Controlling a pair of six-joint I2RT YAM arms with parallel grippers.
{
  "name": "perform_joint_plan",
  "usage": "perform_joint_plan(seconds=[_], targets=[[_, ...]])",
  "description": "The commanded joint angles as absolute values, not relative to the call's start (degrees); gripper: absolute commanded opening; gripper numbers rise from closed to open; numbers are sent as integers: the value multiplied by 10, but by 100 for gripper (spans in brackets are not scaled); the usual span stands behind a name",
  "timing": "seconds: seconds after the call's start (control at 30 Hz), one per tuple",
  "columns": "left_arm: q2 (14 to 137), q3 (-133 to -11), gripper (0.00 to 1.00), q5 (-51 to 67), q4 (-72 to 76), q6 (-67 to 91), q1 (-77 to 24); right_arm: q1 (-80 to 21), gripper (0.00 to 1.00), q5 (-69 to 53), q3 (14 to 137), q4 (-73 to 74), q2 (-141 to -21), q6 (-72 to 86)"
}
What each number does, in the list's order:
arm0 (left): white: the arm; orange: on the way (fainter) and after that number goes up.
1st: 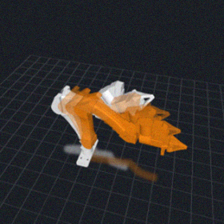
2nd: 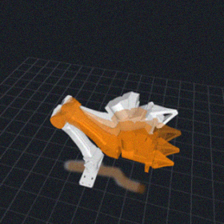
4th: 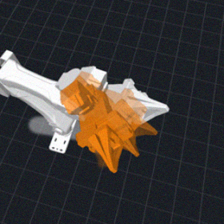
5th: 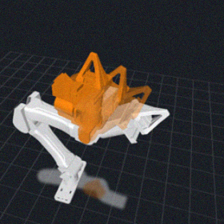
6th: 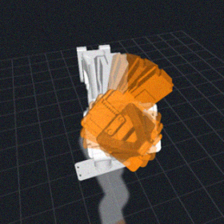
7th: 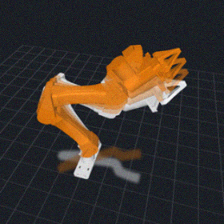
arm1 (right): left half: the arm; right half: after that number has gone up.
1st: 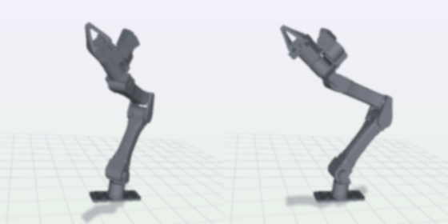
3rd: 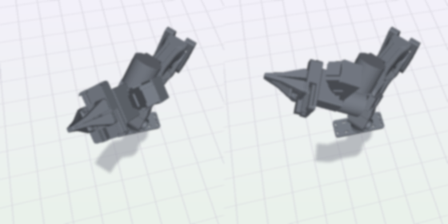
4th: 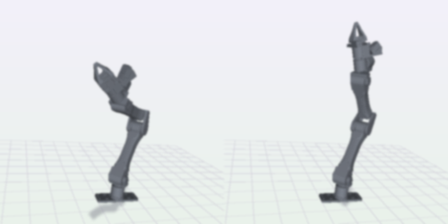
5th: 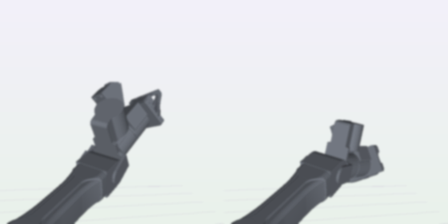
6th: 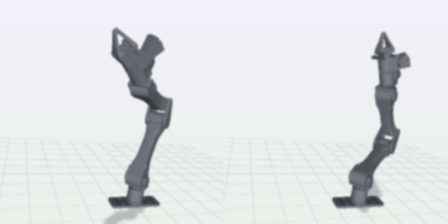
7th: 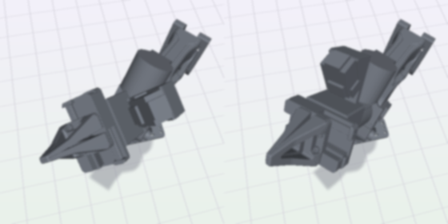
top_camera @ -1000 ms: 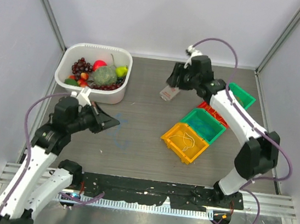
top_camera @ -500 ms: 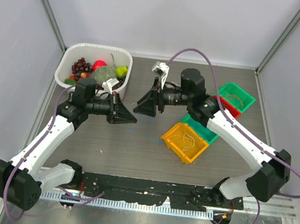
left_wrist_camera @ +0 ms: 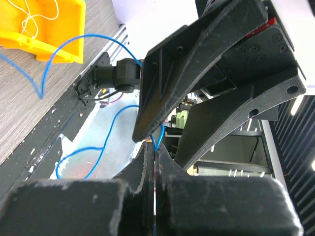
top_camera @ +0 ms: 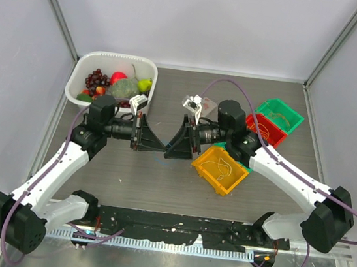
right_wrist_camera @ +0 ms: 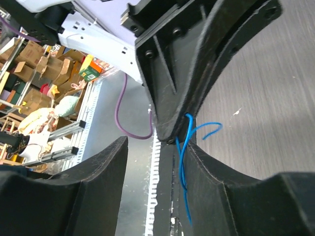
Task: Untangle the cables
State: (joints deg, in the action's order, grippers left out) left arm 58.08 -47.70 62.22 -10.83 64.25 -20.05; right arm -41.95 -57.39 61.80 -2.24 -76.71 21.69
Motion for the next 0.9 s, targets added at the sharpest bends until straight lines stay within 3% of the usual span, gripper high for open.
perform_joint_plan(seconds=[0.0,0.27,0.37,0.43,0.57,0.6,0.63,0.87], targets=[[565,-474,0,646,-64,655,-202,-428,52,-581,596,-71,-723,248],[550,-468,0,649,-62,664,-207,-454,31,-514,611,-24,-723,208],[543,-469,0,644,-61,664,-207,-466,1,-467,627,21,-722,188],[539,-479,2,622,-75,650,-205,-466,1,-404,629,46,-705,176],[509,-531,47,444,-232,535,-192,-455,1,-211,619,94,-641,134],[495,-535,68,406,-244,520,-192,-449,1,-177,617,99,-630,130],[480,-538,75,367,-256,506,-192,-428,1,-147,615,102,-612,133],[423,-560,83,241,-321,428,-192,-280,1,-115,646,141,-590,131]])
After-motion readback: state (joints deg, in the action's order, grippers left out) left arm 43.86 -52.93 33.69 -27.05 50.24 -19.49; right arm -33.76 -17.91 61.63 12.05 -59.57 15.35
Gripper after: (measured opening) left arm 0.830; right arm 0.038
